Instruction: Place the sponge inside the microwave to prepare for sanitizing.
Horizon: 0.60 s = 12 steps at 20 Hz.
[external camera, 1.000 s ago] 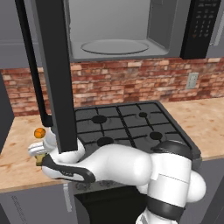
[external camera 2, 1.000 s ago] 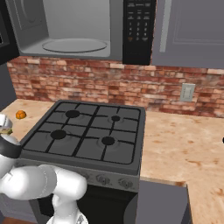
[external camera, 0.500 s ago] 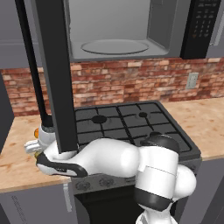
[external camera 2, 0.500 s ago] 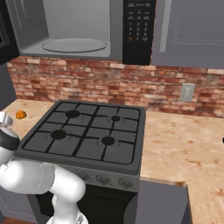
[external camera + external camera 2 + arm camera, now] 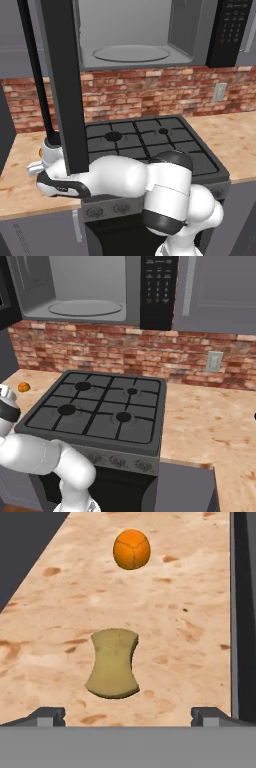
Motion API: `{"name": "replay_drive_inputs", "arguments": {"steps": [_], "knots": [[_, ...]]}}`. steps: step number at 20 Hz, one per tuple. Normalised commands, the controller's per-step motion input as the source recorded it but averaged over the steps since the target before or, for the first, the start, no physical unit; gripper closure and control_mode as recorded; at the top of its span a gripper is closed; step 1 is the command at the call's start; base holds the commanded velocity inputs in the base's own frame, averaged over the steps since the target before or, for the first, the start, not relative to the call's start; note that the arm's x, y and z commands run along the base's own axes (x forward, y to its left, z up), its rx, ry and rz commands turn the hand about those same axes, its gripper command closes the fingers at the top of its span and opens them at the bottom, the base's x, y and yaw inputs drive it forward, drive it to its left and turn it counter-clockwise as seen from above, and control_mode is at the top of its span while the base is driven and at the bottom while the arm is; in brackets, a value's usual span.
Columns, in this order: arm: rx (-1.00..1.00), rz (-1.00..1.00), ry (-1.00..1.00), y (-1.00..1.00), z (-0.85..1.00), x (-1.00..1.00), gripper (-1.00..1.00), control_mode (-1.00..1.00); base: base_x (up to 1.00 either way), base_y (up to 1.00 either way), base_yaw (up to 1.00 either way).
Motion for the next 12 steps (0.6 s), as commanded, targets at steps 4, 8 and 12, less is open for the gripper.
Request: {"name": "replay_drive_inputs", "arguments": {"steps": [4,8,12], "knots": [[0.00,0.00,0.05,0.13,-0.29,0.00,-1.00,-1.00,0.00,0.00,0.00],[-0.03,0.00,0.00,0.18,-0.12,0.01,-1.00,-1.00,0.00,0.00,0.00],[-0.07,0.00,0.00,0.06,-0.07,0.01,-1.00,-1.00,0.00,0.00,0.00]]}}
